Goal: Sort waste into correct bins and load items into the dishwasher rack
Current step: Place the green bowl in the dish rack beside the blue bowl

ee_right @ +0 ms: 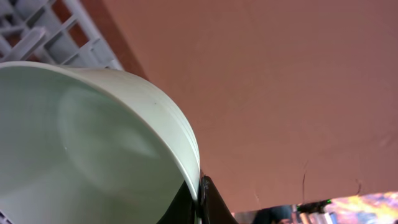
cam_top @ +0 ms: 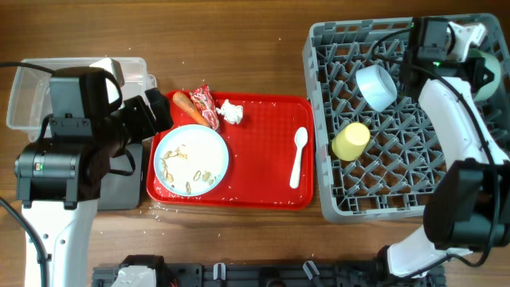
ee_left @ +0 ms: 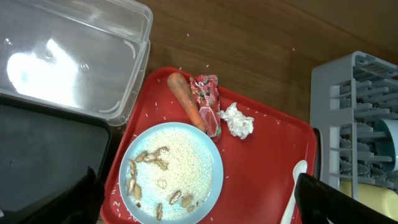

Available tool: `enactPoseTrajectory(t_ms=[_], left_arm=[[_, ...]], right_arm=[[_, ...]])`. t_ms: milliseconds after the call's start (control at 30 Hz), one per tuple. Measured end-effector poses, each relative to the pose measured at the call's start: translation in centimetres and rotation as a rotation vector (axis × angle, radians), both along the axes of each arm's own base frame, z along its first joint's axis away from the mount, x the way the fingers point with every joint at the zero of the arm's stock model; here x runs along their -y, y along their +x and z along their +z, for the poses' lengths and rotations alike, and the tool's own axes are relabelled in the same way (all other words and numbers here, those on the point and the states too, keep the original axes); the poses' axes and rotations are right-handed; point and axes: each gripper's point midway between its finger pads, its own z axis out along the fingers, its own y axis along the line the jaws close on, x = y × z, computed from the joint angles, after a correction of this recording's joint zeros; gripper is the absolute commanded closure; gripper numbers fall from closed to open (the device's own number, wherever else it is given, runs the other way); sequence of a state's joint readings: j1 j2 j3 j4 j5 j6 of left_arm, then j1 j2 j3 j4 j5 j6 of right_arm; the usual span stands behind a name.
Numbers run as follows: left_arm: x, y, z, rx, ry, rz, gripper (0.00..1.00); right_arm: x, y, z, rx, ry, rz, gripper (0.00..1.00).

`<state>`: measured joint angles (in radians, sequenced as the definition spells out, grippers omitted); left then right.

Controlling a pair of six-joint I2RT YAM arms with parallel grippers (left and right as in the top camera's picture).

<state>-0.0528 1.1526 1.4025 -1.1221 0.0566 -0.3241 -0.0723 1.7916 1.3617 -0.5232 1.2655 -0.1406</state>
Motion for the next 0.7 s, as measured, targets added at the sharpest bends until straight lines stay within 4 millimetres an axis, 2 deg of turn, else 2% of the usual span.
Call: enactPoseTrajectory(t_ms=[167,333,433,533,700], left_arm=[[0.0,0.0,0.0,0.000,0.000,0.000,0.00],[0.0,0.0,0.0,0.000,0.000,0.000,0.00],[0.0,0.0,0.0,0.000,0.000,0.000,0.00],[0.0,0.0,0.0,0.000,0.000,0.000,0.00],[0.0,0.0,0.0,0.000,0.000,0.000,0.00]], right_arm=[[-1.6,1.4,-2.3,-0.086,0.007,0.054,0.96],[-4.0,2.7,-2.8,-0.091,0.028,0.130,0.95],[-4.6,2.9,-3.0,-0.102,0.038,0.150,0.96],[-4.3,3.1,-2.4,-0.063,0.013,0.134,0.96],[-2.2,2.7,-1.6,-0.073,-0.020,0.086,0.96]])
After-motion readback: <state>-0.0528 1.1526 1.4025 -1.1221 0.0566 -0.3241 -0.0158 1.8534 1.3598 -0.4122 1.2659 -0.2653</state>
